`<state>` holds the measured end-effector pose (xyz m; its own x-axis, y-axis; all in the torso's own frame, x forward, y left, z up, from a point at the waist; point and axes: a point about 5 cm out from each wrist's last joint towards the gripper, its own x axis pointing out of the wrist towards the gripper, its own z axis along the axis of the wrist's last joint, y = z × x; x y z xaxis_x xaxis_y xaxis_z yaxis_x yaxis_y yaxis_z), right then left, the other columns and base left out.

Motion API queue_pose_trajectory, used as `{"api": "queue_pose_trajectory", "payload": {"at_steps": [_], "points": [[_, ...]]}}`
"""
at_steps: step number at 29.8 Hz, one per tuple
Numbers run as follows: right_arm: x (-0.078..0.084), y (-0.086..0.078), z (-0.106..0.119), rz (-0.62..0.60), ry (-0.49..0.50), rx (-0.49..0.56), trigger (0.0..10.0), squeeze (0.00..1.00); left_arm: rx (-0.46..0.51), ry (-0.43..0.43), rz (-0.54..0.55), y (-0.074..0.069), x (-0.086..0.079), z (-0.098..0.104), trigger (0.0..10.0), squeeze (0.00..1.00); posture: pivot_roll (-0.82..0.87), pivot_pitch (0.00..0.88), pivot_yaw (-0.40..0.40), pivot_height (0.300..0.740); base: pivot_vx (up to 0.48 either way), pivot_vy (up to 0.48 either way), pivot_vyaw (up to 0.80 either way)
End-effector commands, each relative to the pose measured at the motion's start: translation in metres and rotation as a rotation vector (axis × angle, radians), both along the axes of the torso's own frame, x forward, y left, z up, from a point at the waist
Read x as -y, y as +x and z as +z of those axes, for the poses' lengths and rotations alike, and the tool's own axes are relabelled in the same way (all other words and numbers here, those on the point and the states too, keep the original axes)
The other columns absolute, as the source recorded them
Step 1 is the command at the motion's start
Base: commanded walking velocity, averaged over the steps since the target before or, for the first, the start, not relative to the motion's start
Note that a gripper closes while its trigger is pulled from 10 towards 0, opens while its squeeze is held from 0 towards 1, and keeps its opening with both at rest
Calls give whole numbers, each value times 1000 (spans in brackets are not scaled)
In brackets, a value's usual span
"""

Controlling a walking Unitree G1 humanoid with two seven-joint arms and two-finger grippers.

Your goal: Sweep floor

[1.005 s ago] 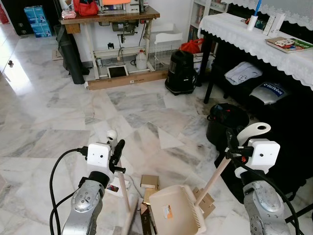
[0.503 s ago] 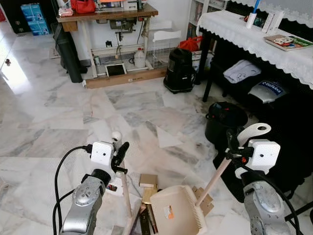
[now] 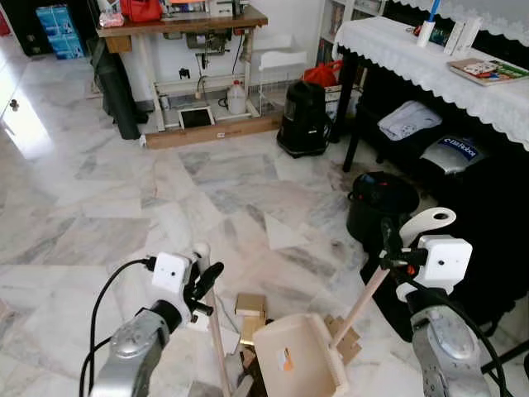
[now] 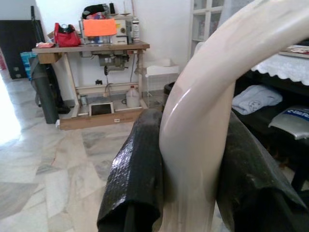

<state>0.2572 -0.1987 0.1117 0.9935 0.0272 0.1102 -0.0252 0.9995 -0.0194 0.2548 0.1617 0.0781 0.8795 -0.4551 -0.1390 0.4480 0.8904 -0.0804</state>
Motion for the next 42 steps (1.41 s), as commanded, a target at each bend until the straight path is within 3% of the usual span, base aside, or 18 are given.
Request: {"api": "queue_pose_trajectory", "payload": {"at_steps": [1,6,9,12,22,32,42], "points": [[0,2,9,6,9,36,10000,0,-3,-43,-47,-2,4,6,10000,0,-28,0,-32,740,0,0,0],[-2,2,8,14,12,34,10000,0,-11,-43,-80,-6,2,10,10000,0,-24,0,-33,740,0,0,0],[-2,2,8,16,13,34,10000,0,90,4,59,4,-15,26,10000,0,-23,0,-34,740,0,0,0],[-2,3,8,16,15,32,10000,0,155,22,129,10,-24,37,10000,0,-21,0,-35,740,0,0,0],[-2,3,8,15,16,35,10000,0,297,55,276,21,-39,59,10000,0,-25,0,-32,740,0,0,0],[-2,3,8,13,15,36,10000,0,277,30,264,24,-28,48,10000,0,-31,0,-32,740,0,0,0],[-2,2,8,14,16,34,10000,0,221,3,183,24,-10,35,10000,0,-31,0,-35,740,0,0,0]]}}
